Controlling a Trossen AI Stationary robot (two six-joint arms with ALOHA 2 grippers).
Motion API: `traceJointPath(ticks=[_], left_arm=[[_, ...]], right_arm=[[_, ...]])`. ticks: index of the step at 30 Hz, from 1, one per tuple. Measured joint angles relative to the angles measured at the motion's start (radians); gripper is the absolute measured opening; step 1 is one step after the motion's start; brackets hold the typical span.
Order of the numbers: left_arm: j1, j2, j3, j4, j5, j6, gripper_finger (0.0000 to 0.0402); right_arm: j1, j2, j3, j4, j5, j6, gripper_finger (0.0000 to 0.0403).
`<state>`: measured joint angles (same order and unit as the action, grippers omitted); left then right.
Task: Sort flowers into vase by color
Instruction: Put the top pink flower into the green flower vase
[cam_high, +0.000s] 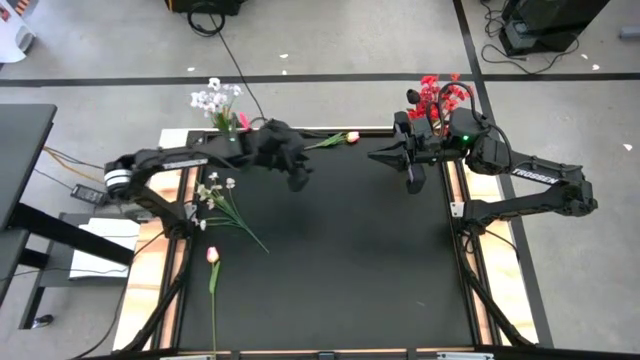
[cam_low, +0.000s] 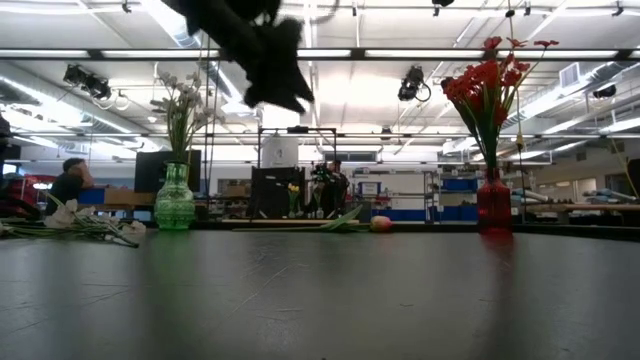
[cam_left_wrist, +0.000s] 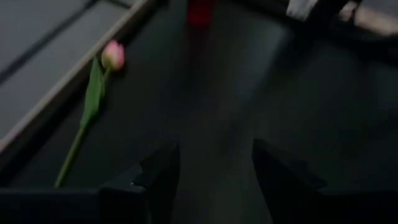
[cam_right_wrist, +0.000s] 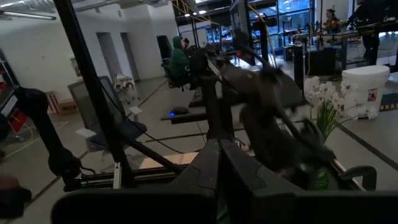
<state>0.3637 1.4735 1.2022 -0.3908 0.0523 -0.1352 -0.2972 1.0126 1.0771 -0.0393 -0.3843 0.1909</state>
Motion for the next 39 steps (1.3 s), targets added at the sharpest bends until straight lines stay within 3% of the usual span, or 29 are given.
traceJointPath(ticks=[6,15,24,33,39], left_arm=[[0.021,0.126,0.011,0.021,-0.003,-0.043,0.0206],[0.046,0.303,0.163,0.021,-0.001,-0.032,0.0205],[0.157,0.449,0.341,-0.116,-0.002,0.074,0.0205],[0.275,0.576,0.433,-0.219,0.095,0.109,0.0205],[0.305,0.642,0.492,-0.32,0.1,0.228,0.0188]], right_arm=[[0.0,0.0,0.0,0.0,0.0,0.0,0.0023],[0.0,0.0,0.0,0.0,0.0,0.0,0.0023],[0.0,0.0,0.0,0.0,0.0,0.0,0.0023],[0.0,0.0,0.0,0.001,0.0,0.0,0.0023],[0.0,0.0,0.0,0.0,0.0,0.0,0.0023]])
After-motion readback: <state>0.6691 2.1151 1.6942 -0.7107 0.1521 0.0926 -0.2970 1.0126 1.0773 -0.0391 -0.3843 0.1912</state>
